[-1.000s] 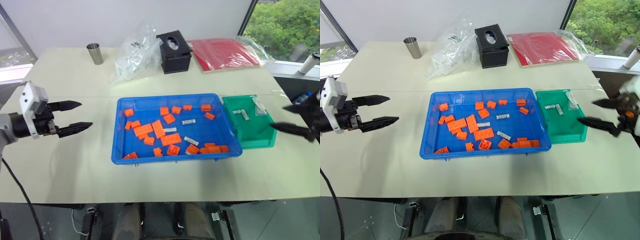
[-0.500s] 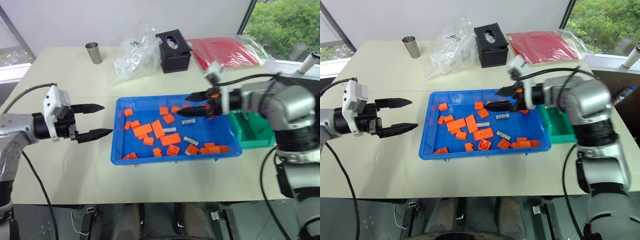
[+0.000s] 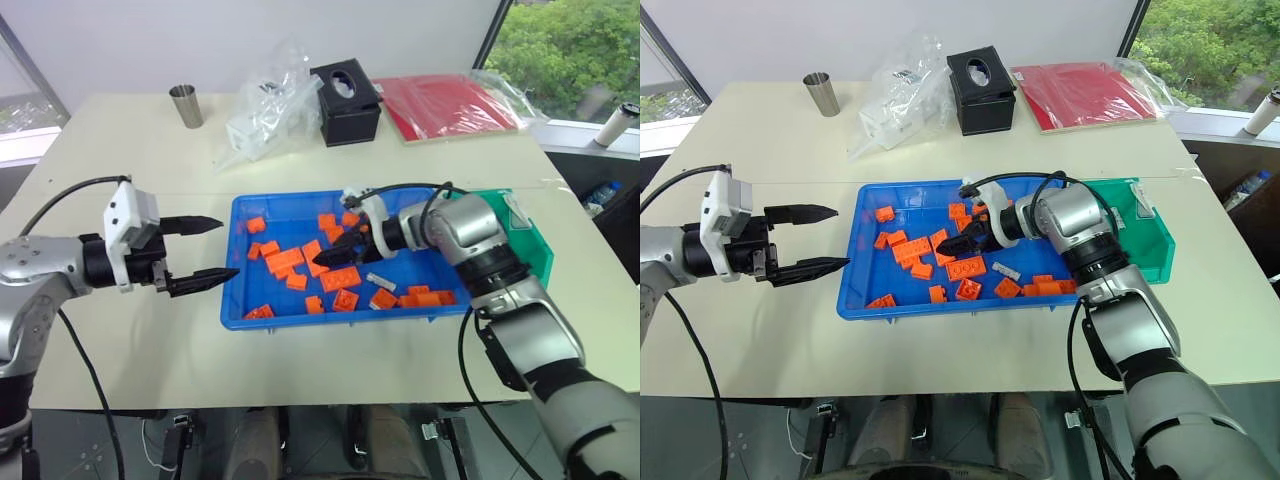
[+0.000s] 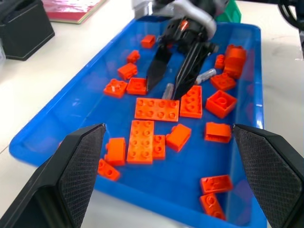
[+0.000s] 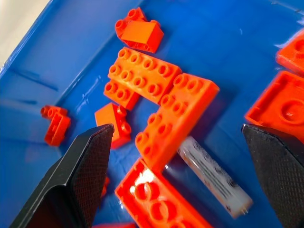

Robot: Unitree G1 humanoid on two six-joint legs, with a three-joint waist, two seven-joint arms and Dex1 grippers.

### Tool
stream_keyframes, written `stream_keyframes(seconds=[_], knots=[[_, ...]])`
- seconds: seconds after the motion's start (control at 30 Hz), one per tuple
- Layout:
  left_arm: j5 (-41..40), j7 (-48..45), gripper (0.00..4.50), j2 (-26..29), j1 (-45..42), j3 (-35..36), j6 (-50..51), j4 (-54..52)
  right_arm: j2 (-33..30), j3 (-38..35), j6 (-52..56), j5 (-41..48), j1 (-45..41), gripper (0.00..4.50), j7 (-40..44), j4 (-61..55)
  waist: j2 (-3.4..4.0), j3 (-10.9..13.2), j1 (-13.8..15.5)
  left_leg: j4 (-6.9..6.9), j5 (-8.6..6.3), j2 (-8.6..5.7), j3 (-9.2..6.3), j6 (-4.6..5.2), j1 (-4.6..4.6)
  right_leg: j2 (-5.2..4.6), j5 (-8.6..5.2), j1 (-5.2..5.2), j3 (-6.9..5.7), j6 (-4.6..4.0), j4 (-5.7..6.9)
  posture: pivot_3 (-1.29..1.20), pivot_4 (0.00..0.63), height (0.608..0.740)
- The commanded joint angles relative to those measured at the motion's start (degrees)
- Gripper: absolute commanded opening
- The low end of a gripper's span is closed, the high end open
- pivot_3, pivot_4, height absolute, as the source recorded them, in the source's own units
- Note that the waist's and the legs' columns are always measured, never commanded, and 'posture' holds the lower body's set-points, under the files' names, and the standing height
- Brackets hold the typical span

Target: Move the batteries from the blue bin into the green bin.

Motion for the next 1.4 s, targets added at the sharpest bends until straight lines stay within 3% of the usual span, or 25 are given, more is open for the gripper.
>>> stream_keyframes(seconds=[0.03,0.2,0.5,0.53,0.73,0.93,1.23,1.27,1.33,1.4], knots=[[-1.4,0.9,4.5,0.5,0.1,2.5,0.3,-1.9,1.6,-0.3,-1.1,-0.8,-1.7,4.45,1.1,2.2,0.0,0.0,0.0,0.0,0.0,0.0,0.0,0.0,0.0,0.0,0.0,0.0,0.0,0.0,0.0,0.0,0.15,0.736],[-1.8,1.6,4.5,0.8,-0.3,2.3,0.6,-1.9,4.3,-1.3,-0.3,-1.2,-2.1,4.45,0.7,3.8,0.0,0.0,-0.1,-0.01,0.0,0.01,0.0,0.0,0.02,0.01,0.0,0.0,0.0,0.0,0.01,0.0,0.15,0.736],[-1.4,1.9,4.5,0.4,-2.7,0.6,0.7,-0.5,5.2,-5.7,1.8,0.0,-3.5,0.09,-0.2,3.2,0.0,0.0,0.0,-0.01,0.0,0.0,0.0,0.0,0.02,0.0,0.0,0.0,0.0,0.0,0.01,0.0,0.15,0.736],[-1.2,1.8,4.5,0.3,-3.0,0.3,0.6,-0.2,5.0,-6.7,2.5,0.4,-4.0,0.03,-0.5,3.0,0.0,0.0,0.0,-0.02,0.0,0.0,-0.01,0.0,0.02,0.01,0.0,0.0,-0.01,0.0,0.01,0.0,0.15,0.736],[-0.4,1.3,4.5,-0.3,-5.4,-1.8,-0.1,1.7,2.9,-12.3,7.4,2.8,-5.5,0.03,-1.9,-0.9,0.0,0.0,0.0,-0.03,0.0,0.0,0.0,0.0,0.01,0.01,0.0,0.0,-0.01,0.0,0.0,0.0,0.15,0.736],[0.3,0.9,4.5,-1.7,-7.2,-3.7,-0.9,2.9,-0.8,-10.2,6.5,3.2,-2.7,0.03,-0.1,-9.0,0.0,0.0,0.0,-0.04,0.0,-0.01,-0.01,0.0,0.0,0.0,0.0,-0.01,-0.01,0.0,-0.02,0.0,0.15,0.736],[0.9,1.1,4.5,-3.0,-10.0,-5.4,-0.8,3.7,11.5,-8.3,1.4,0.6,-4.4,0.03,-5.9,-4.9,0.01,0.0,-0.3,-0.11,0.0,0.07,-0.01,-0.01,-0.01,0.12,0.0,-0.09,0.0,-0.03,0.07,0.0,0.15,0.736],[1.0,1.1,4.5,-3.1,-10.2,-5.4,-0.8,3.7,12.0,-7.1,0.0,-0.5,-4.4,1.02,-6.2,-4.4,0.0,0.0,-0.1,-0.09,0.0,0.06,0.0,0.0,-0.02,0.11,0.0,-0.08,0.0,-0.02,0.06,0.0,0.15,0.736],[1.0,1.2,4.5,-3.2,-10.3,-5.4,-0.7,3.6,11.3,-3.7,-3.8,-3.2,-4.4,1.76,-5.4,-4.6,-0.02,0.0,0.3,-0.05,0.0,0.03,-0.01,-0.01,-0.03,0.05,0.01,-0.06,-0.01,-0.02,0.05,0.0,0.15,0.736],[1.0,1.2,4.5,-3.2,-10.3,-5.2,-0.6,3.5,8.2,0.6,-9.1,-6.5,-4.3,2.79,-2.5,-5.9,-0.02,0.0,0.3,0.0,0.0,-0.01,-0.03,-0.01,-0.05,0.0,0.01,-0.02,-0.01,-0.01,0.01,0.0,0.15,0.736]])
